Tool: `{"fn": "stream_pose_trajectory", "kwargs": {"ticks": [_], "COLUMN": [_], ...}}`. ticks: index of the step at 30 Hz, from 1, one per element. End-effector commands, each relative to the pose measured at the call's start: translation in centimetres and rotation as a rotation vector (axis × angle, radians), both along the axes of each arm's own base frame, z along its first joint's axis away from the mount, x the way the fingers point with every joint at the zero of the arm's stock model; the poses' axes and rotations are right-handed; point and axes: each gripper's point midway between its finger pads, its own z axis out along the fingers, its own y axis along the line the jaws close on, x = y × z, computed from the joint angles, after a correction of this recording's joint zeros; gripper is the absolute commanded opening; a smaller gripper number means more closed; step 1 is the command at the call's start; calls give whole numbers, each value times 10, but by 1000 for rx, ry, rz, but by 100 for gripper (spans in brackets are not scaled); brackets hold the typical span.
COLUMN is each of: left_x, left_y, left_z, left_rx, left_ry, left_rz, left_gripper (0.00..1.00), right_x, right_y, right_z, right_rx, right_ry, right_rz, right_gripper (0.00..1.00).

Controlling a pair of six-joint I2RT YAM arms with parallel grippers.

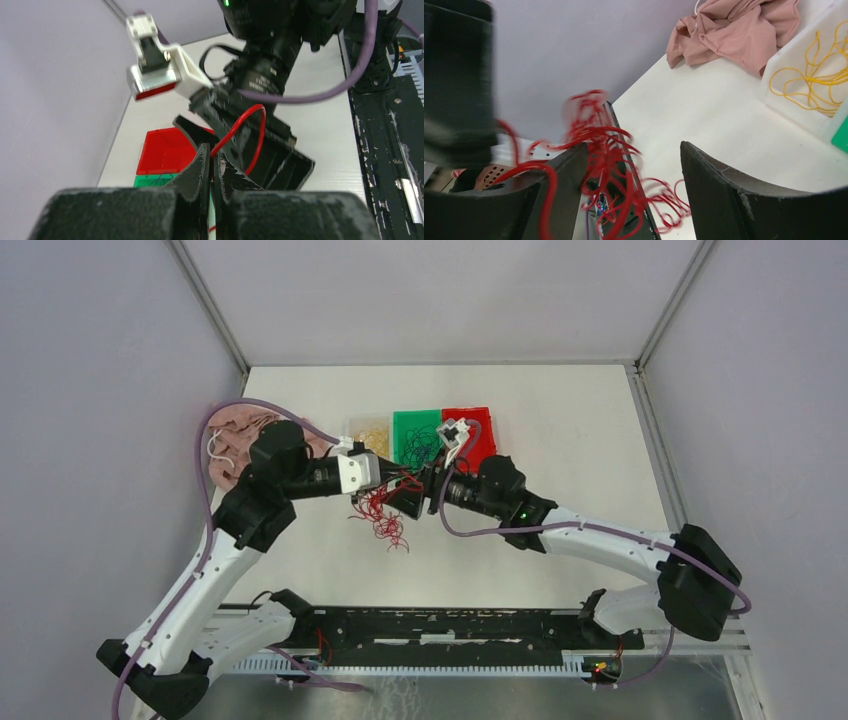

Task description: Untangle the cables

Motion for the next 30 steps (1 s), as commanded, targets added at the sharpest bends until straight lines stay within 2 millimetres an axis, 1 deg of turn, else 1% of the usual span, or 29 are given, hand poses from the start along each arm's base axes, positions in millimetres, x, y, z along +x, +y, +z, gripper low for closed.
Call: {"fn": "stream_pose_trajectory", "kwargs": {"ticks": [1,4,7,10,15,18,21,26,30], "left_x": [-8,-11,-15,-16,-18,-19,-20,-20,-19], "left_y": [-9,-10,-11,-11,-10,-9,-6,1,7], "left_z": [46,59,76,89,109,118,135,174,205], "left_rx": [-96,-114,-138,-154,-177,-189,-206,-241,-263], "left_ry": [-40,-41,-48,-61,-90,-110,-156,-277,-382], "left_rz": [-48,-59,-68,-74,-74,-72,-63,-37,-4], "left_gripper": [3,3,3,3,3,3,3,3,3], "right_x": [12,26,32,32,31,30,30,29,28], "right_y": [18,18,16,14,1,-9,-20,-42,-56], "right_z": [10,-15,-40,-54,-72,-88,-107,-141,-162], "right_rx": [69,53,26,32,60,38,-8,-126,-199], "right_ry": [-1,45,88,116,157,172,186,201,215], "right_rz": [-74,-147,-190,-200,-245,-278,-314,-378,-421], "right_gripper": [73,70,69,66,56,47,44,40,37]}}
